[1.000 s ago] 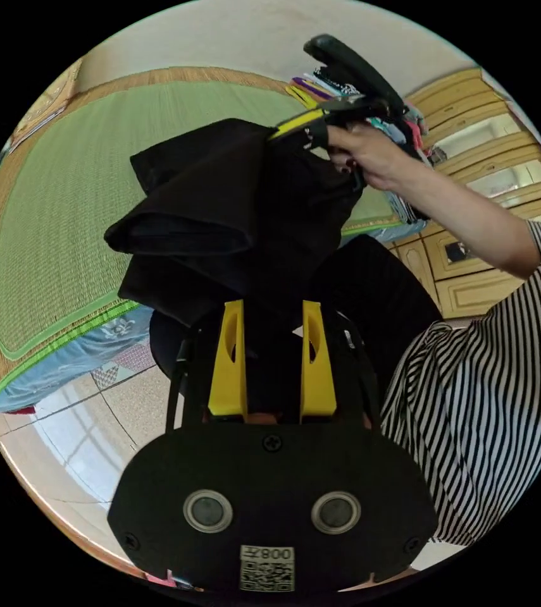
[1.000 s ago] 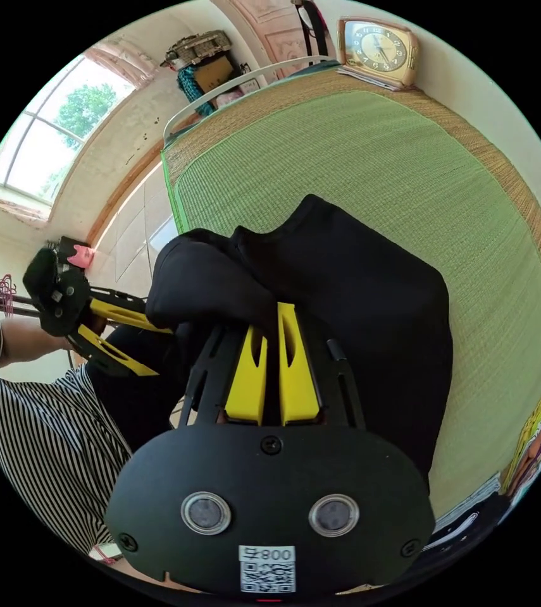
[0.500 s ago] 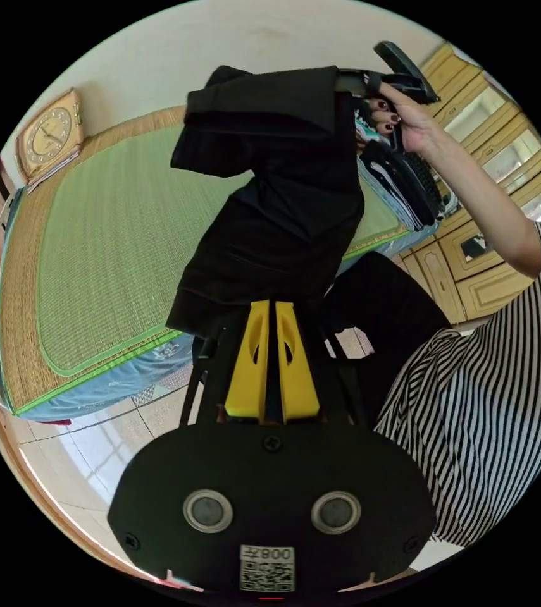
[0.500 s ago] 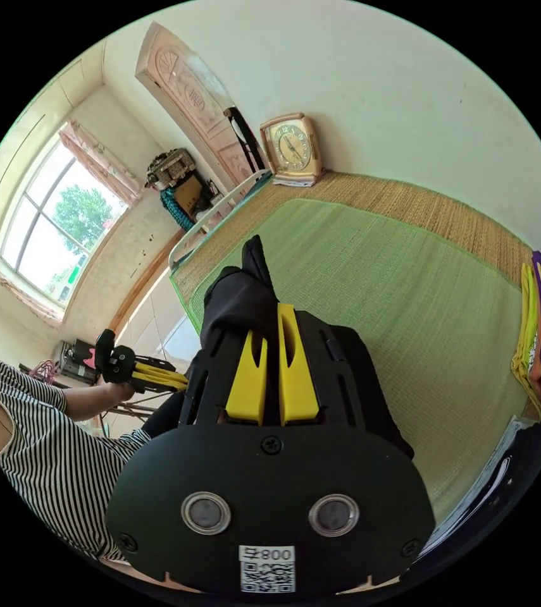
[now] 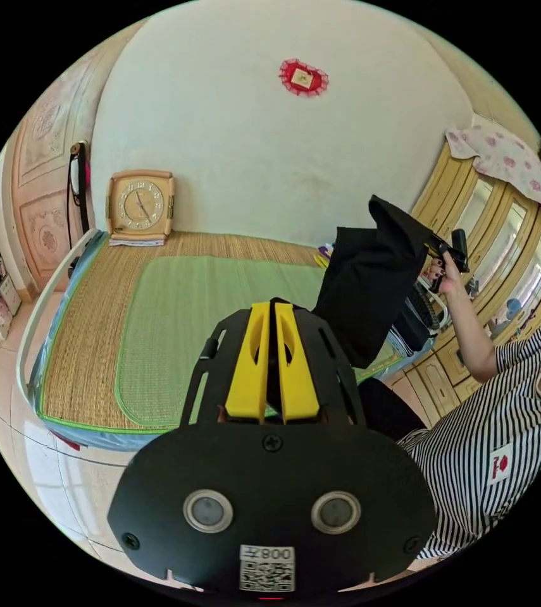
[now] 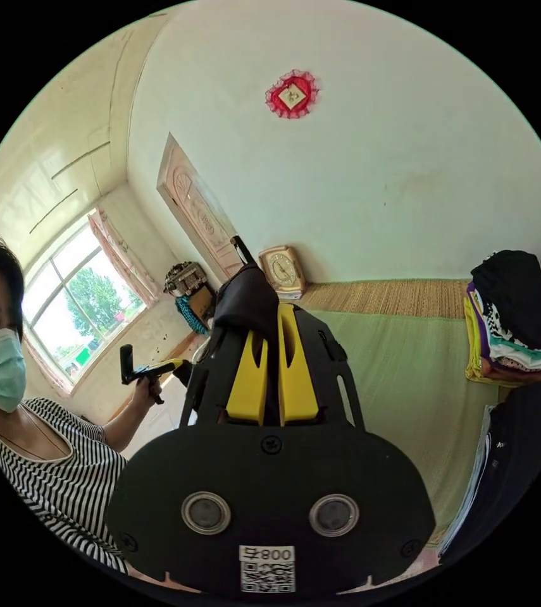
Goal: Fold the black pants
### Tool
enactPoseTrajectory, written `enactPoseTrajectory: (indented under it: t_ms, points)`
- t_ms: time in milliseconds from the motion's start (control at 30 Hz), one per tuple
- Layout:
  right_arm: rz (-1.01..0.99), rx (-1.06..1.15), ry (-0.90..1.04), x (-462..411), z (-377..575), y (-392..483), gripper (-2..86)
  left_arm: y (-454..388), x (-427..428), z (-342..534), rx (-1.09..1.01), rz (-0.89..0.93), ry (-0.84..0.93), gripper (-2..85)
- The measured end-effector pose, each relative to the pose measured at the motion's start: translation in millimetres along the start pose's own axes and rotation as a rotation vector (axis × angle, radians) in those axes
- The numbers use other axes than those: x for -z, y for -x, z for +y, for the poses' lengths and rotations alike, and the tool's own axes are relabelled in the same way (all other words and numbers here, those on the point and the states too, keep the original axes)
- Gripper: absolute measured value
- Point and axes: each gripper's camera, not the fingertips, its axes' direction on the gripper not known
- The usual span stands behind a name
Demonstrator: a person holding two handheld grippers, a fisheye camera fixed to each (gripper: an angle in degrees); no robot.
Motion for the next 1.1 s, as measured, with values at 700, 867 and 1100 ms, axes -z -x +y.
enactPoseTrajectory:
  t_ms: [700, 867, 1100]
  points:
    - [0.269, -0.790, 0.261, 14, 196, -330, 2.8, 238, -119, 19, 0.455, 0.029, 0.167, 1.9]
    - [0.164, -0.839, 0.175, 10, 228, -360, 2.6, 246, -186, 51, 0.469, 0.163, 0.327, 7.3]
    - [0.173, -0.775, 0.193, 15, 241, -375, 2.6, 296, -250, 35, 0.637, 0.187, 0.247, 12.7]
